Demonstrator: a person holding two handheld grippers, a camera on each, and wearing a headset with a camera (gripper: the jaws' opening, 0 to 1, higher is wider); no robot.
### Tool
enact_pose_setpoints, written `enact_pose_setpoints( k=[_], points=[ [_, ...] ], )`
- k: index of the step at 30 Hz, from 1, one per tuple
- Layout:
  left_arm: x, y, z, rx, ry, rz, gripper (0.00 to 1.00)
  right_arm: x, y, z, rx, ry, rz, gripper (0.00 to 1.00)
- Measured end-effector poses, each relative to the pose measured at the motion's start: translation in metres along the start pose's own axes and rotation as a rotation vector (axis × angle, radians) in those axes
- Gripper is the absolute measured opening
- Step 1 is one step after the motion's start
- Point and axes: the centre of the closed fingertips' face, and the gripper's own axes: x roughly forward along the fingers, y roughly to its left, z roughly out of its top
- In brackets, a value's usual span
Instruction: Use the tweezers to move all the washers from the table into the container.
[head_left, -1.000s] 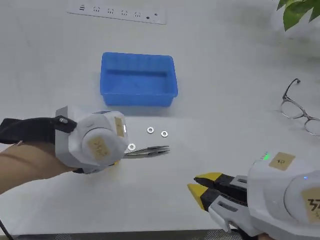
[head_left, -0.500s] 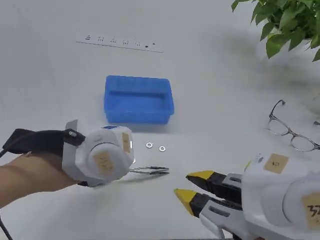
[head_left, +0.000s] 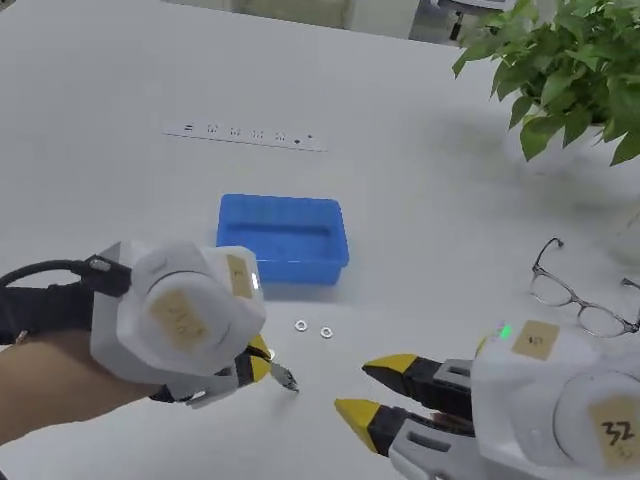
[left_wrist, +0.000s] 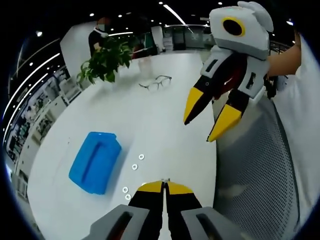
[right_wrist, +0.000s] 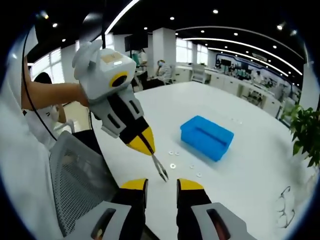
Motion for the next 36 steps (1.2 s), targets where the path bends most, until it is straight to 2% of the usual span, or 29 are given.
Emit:
enact_pose_setpoints(
  k=[1,5,8,11,14,18,21,23,26,28,31,36],
  points=[
    [-0.005,-0.003,0.005,0.004,-0.008,-0.006,0.0,0.002,0.002,-0.002,-0.006,0.014,0.013,0.21],
    [-0.023,-0.014,0.024,0.026,-0.041,-0.036,0.0,0.003,0.015,0.006,-0.021,-0.01,0.074,0.23],
    [-0.039,-0.023,0.037,0.073,-0.059,-0.057,0.0,0.005,0.021,0.014,-0.077,-0.019,0.103,0.24],
    [-0.052,-0.031,0.046,0.092,-0.065,-0.089,0.0,0.006,0.026,0.018,-0.12,-0.019,0.126,0.24],
    [-0.062,-0.037,0.055,0.118,-0.075,-0.11,0.0,0.005,0.036,0.026,-0.173,-0.033,0.172,0.23],
    [-0.073,-0.044,0.061,0.168,-0.051,-0.127,0.0,0.004,0.047,0.032,-0.243,-0.032,0.206,0.2],
    [-0.08,-0.051,0.068,0.203,-0.053,-0.144,0.0,0.003,0.054,0.036,-0.276,-0.044,0.224,0.16],
    [-0.083,-0.053,0.071,0.209,-0.057,-0.146,0.0,0.003,0.059,0.038,-0.297,-0.052,0.231,0.13],
    [-0.085,-0.055,0.069,0.215,-0.04,-0.154,0.0,0.005,0.061,0.04,-0.337,-0.057,0.223,0.08],
    [-0.087,-0.057,0.069,0.23,-0.042,-0.161,0.0,0.006,0.062,0.042,-0.336,-0.06,0.224,0.06],
    [-0.09,-0.061,0.071,0.257,-0.042,-0.174,0.0,0.006,0.066,0.046,-0.322,-0.069,0.244,0.08],
    [-0.093,-0.059,0.073,0.264,-0.032,-0.176,0.0,0.007,0.067,0.051,-0.352,-0.08,0.245,0.05]
  ],
)
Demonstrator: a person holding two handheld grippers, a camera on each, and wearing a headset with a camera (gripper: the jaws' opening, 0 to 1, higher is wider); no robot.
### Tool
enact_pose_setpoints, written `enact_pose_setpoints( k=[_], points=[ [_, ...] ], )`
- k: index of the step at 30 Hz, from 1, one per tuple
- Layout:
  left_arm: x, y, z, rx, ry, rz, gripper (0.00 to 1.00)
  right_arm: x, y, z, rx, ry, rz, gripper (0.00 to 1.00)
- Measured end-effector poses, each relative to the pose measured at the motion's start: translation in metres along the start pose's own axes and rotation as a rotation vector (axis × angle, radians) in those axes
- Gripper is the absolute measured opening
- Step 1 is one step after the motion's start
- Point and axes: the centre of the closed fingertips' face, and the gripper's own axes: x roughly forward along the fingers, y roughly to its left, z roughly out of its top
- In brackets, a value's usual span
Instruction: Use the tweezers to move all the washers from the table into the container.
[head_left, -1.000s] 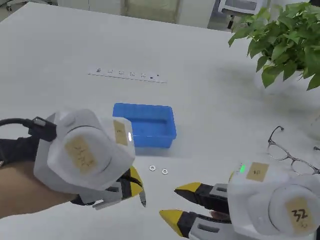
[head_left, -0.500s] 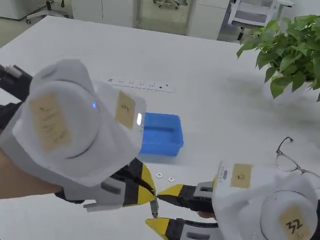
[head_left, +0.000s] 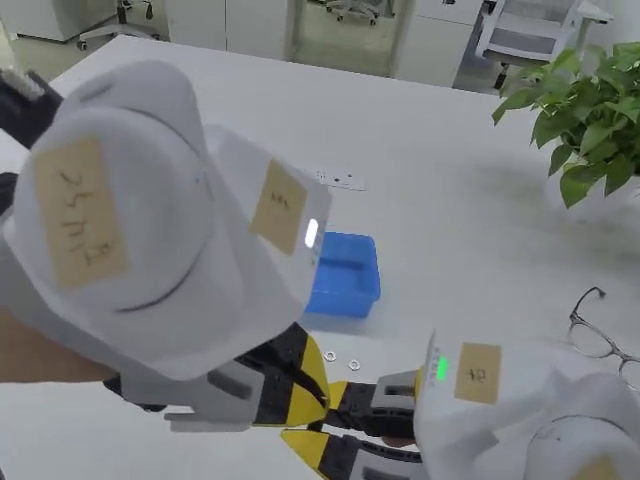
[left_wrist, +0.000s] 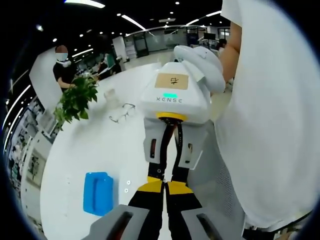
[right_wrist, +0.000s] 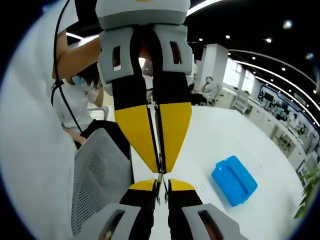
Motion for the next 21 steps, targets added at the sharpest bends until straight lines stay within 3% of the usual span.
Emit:
enact_pose_setpoints(
  k=[4,6,7,10,12,14,16,18,21],
  points=[
    [-0.001,0.002,0.001,0.001,-0.016,0.008,0.0,0.0,-0.003,0.003,0.027,-0.014,0.004,0.04],
    [0.0,0.005,0.003,-0.005,-0.055,0.038,0.0,0.0,-0.005,0.002,0.037,-0.018,0.006,0.04],
    [0.001,0.007,0.004,-0.054,-0.096,0.071,0.0,0.001,-0.007,0.002,0.039,-0.019,-0.004,0.03],
    [0.001,0.014,0.0,-0.139,-0.146,0.134,0.0,0.003,-0.011,0.0,0.04,-0.022,0.001,0.03],
    [-0.002,0.02,0.0,-0.219,-0.214,0.198,0.0,0.005,-0.014,0.0,0.053,-0.027,0.005,0.02],
    [-0.007,0.028,0.002,-0.33,-0.316,0.267,0.01,0.007,-0.017,-0.001,0.068,-0.031,0.006,0.02],
    [-0.011,0.033,0.002,-0.412,-0.389,0.315,0.03,0.01,-0.022,-0.004,0.08,-0.032,0.006,0.02],
    [-0.016,0.043,-0.008,-0.512,-0.422,0.418,0.1,0.014,-0.028,-0.008,0.086,-0.027,-0.002,0.02],
    [-0.02,0.053,-0.038,-0.614,-0.391,0.574,0.22,0.018,-0.04,-0.01,0.1,-0.033,-0.022,0.02]
  ],
)
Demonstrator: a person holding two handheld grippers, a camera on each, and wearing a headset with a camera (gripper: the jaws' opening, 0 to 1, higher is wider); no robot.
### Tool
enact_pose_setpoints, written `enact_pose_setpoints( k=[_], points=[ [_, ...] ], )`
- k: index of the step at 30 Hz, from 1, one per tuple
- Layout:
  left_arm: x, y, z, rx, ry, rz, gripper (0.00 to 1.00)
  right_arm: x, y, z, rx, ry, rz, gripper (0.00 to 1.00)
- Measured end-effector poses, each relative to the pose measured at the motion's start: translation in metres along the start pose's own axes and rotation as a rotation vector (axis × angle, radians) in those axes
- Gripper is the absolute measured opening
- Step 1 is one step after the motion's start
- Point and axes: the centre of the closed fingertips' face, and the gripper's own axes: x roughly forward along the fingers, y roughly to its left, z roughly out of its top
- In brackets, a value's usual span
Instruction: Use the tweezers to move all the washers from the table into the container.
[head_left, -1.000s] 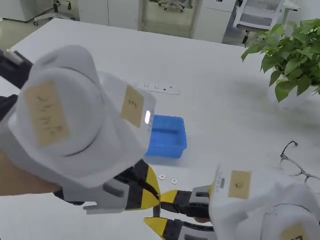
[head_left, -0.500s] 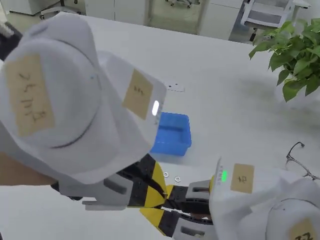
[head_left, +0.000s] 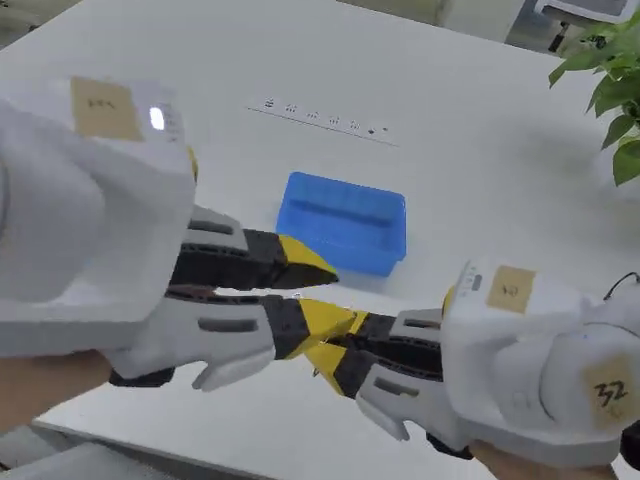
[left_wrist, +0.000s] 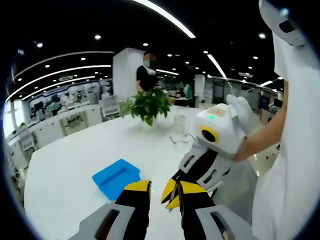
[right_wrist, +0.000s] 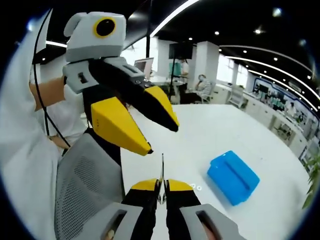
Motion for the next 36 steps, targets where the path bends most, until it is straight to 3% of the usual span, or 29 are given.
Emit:
enact_pose_setpoints(
  k=[3,6,9,13,15,17,21,25,27,29,33,36],
  points=[
    [-0.006,0.019,-0.024,-0.072,0.015,0.119,0.31,0.004,-0.012,0.0,0.009,-0.008,-0.019,0.02],
    [-0.008,0.021,-0.044,-0.15,0.047,0.117,0.36,0.009,-0.023,0.002,0.041,-0.026,-0.026,0.02],
    [-0.009,0.031,-0.053,-0.157,0.031,0.18,0.44,0.016,-0.034,0.0,0.085,-0.033,-0.024,0.03],
    [-0.011,0.055,-0.08,-0.123,0.069,0.341,0.63,0.028,-0.047,-0.002,0.092,-0.033,-0.035,0.03],
    [-0.009,0.058,-0.103,-0.187,0.123,0.35,0.66,0.036,-0.053,-0.002,0.111,-0.044,-0.032,0.03],
    [-0.007,0.064,-0.116,-0.194,0.15,0.368,0.68,0.043,-0.058,-0.003,0.149,-0.048,-0.022,0.03],
    [-0.006,0.076,-0.122,-0.173,0.146,0.436,0.77,0.053,-0.069,-0.006,0.169,-0.054,-0.023,0.03],
    [0.0,0.087,-0.119,-0.186,0.095,0.471,0.82,0.066,-0.081,-0.012,0.22,-0.063,-0.018,0.03],
    [0.003,0.09,-0.117,-0.164,0.075,0.486,0.84,0.072,-0.086,-0.015,0.23,-0.069,-0.015,0.03],
    [0.003,0.09,-0.116,-0.146,0.068,0.497,0.88,0.078,-0.09,-0.019,0.249,-0.07,-0.013,0.03],
    [-0.004,0.088,-0.119,-0.165,0.068,0.523,0.89,0.086,-0.094,-0.026,0.257,-0.067,-0.007,0.03],
    [-0.009,0.09,-0.117,-0.185,0.033,0.55,0.92,0.09,-0.097,-0.027,0.251,-0.07,-0.008,0.03]
  ],
)
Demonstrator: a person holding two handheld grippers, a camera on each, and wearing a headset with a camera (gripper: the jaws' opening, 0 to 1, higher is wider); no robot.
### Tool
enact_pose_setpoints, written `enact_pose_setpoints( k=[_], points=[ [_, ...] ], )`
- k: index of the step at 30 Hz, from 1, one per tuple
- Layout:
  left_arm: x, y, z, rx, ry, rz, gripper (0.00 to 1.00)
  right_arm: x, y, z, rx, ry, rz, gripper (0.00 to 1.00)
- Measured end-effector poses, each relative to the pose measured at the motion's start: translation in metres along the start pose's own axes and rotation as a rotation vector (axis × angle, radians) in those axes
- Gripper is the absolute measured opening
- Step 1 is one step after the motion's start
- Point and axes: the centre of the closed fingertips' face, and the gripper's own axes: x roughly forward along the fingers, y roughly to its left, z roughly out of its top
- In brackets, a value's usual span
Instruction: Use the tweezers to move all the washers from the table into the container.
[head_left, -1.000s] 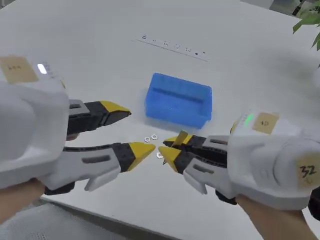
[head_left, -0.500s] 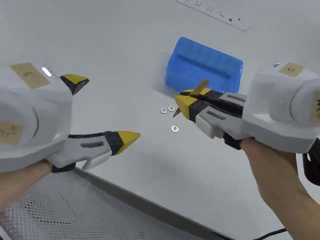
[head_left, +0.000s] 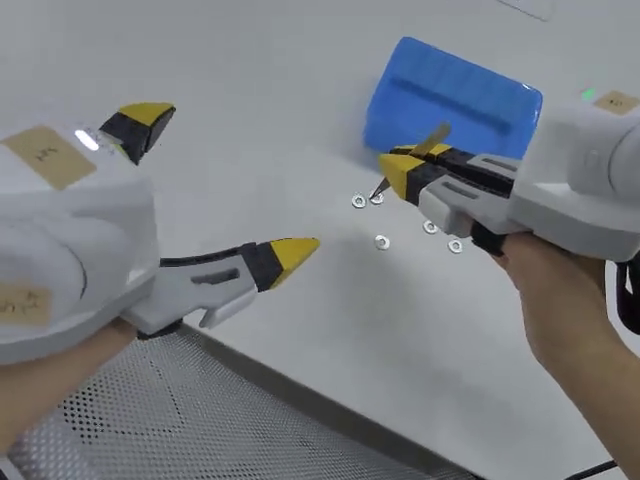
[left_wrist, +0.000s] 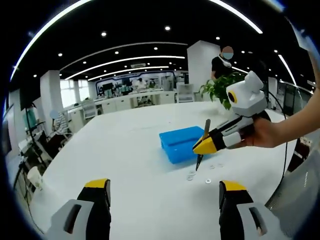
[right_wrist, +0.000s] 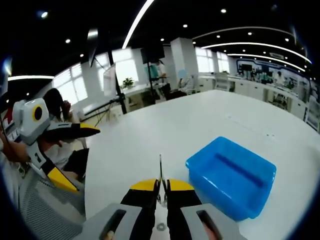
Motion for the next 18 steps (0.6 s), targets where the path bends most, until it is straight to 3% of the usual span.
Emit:
enact_pose_setpoints(
  k=[3,14,18],
  points=[
    [-0.001,0.005,0.002,-0.011,-0.02,0.027,0.92,0.007,-0.002,-0.002,-0.001,-0.002,0.005,0.04],
    [-0.001,0.012,-0.004,0.014,0.002,0.05,0.92,0.018,-0.004,-0.014,-0.033,0.023,0.001,0.04],
    [-0.003,0.014,0.004,0.009,-0.041,0.062,0.94,0.019,-0.005,-0.015,-0.022,0.019,-0.002,0.04]
  ],
)
